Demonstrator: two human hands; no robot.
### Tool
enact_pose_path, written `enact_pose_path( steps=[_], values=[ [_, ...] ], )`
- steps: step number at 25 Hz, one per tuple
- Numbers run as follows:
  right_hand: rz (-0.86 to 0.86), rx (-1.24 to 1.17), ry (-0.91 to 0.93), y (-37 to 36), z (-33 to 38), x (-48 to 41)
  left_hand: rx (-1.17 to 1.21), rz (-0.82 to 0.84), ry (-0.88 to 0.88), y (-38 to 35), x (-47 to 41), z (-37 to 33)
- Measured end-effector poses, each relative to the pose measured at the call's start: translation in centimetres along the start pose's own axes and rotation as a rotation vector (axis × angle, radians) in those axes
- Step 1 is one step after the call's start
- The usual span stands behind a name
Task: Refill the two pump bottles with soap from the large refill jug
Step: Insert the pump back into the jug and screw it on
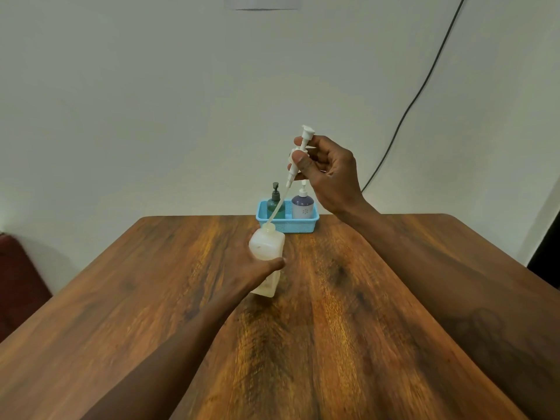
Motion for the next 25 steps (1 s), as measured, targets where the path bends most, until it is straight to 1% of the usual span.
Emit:
enact_pose_path(
  steps=[4, 8, 10, 14, 17, 19, 21, 23, 25],
  values=[
    [0.034, 0.028, -0.008, -0.5, -0.1, 0.0, -0.006, -0.015, -0.027, 0.2, -0.2, 0.1],
    [0.175, 0.074, -0.097, -1.8, -1.6, 0.6, 0.027, -0.016, -0.126, 0.3, -0.3, -1.6],
    [0.219, 0.116, -0.121, -2.6, -2.3, 1.0, 0.071, -0.051, -0.193, 0.7, -0.4, -3.0],
    [0.244, 0.209, -0.153, -3.3, -3.0, 1.7, 0.144, -0.148, -0.322, 2.4, -1.0, -5.8],
    [0.275, 0.249, -0.177, -3.5, -3.2, 1.9, 0.147, -0.166, -0.381, 3.0, -1.5, -6.7],
    [0.265, 0.265, -0.192, -3.5, -3.3, 1.9, 0.138, -0.152, -0.378, 2.9, -1.6, -6.6],
    [0.203, 0.318, -0.228, -2.9, -3.3, 1.7, 0.117, -0.135, -0.374, 2.7, -1.5, -6.7],
    [0.114, 0.421, -0.258, -2.2, -3.3, 1.3, 0.077, -0.123, -0.366, 2.4, -1.3, -7.0],
    [0.059, 0.518, -0.297, -1.8, -3.4, 0.9, 0.067, -0.105, -0.351, 2.0, -1.1, -7.3]
  ],
)
Point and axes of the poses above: each hand's wrist, its own x-axis away from the middle knuckle, its own y-axis out of the back of the hand, z = x × y, the point moved 6 cm from there along -x, towards the middle knuckle, and after that the axes turned 14 degrees about -y, right-handed, at the moved point
